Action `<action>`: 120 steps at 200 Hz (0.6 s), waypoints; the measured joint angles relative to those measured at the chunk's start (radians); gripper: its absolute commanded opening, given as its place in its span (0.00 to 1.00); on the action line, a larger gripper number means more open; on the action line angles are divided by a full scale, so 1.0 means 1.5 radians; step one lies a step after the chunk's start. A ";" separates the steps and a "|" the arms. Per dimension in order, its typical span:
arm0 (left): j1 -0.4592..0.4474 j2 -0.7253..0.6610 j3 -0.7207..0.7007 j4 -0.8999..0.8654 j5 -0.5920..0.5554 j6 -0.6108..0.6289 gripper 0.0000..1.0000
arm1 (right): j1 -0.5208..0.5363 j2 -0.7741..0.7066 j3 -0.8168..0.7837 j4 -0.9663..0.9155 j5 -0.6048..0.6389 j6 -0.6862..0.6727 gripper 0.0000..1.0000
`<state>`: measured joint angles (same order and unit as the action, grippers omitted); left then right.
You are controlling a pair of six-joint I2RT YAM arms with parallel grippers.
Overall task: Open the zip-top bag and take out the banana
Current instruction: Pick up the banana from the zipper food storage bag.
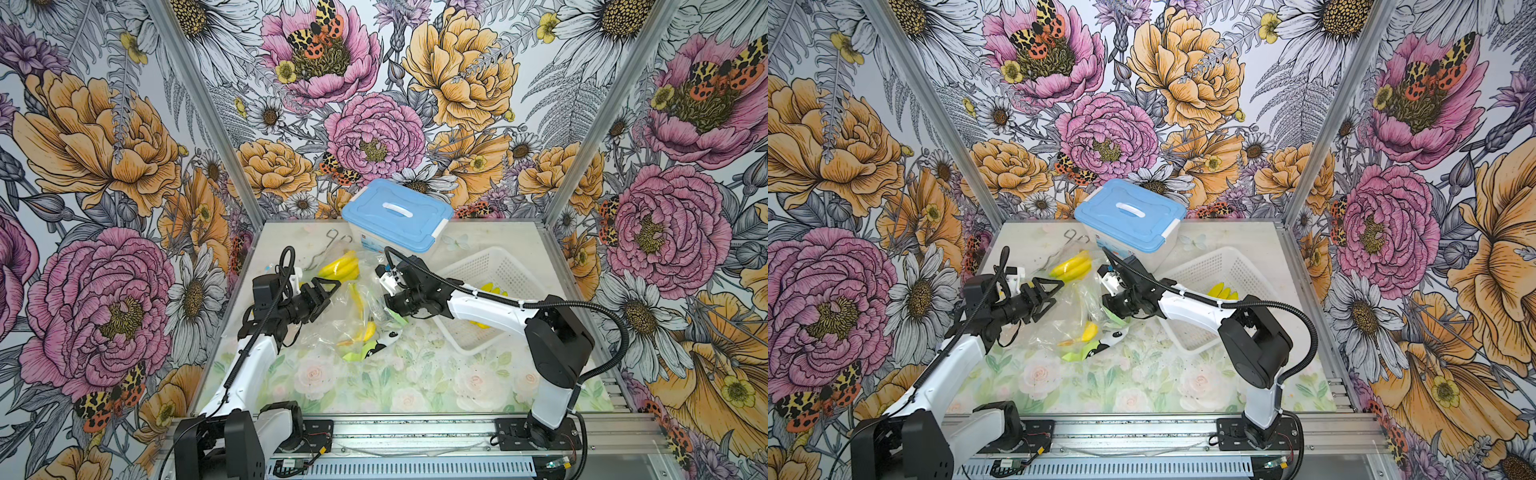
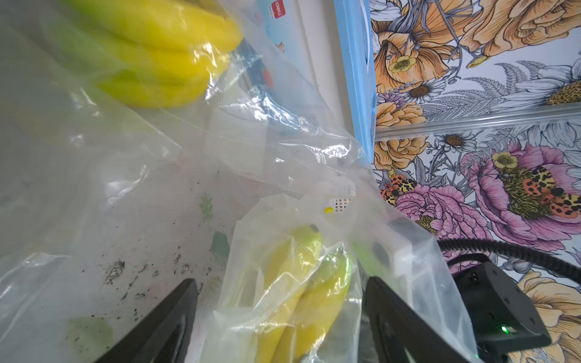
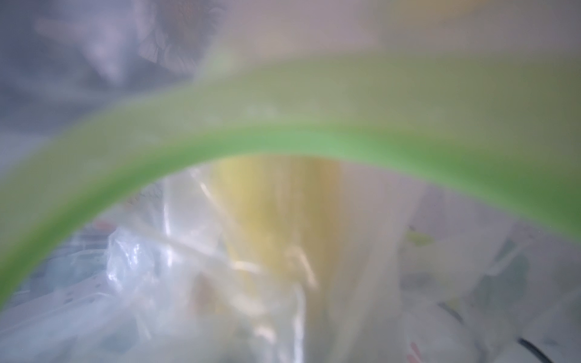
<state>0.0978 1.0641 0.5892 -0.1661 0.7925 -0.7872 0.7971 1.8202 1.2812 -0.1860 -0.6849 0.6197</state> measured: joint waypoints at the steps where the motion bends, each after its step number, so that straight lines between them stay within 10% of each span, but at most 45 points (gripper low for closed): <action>1: -0.001 0.000 -0.001 0.001 0.001 0.000 0.84 | 0.000 0.000 0.000 0.001 0.000 0.000 0.06; 43: -0.028 -0.007 -0.026 0.045 0.027 -0.038 0.66 | 0.000 -0.018 -0.046 0.118 -0.018 0.069 0.04; 96: -0.028 -0.020 -0.026 0.070 0.038 -0.054 0.00 | 0.001 -0.018 -0.046 0.137 -0.016 0.086 0.04; 120: -0.027 -0.020 -0.025 0.073 0.040 -0.051 0.00 | 0.001 -0.019 -0.047 0.135 -0.010 0.086 0.03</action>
<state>0.0574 1.0336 0.5510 -0.0570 0.8520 -0.8642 0.7979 1.7916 1.2106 0.0162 -0.7002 0.7490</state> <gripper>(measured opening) 0.051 0.240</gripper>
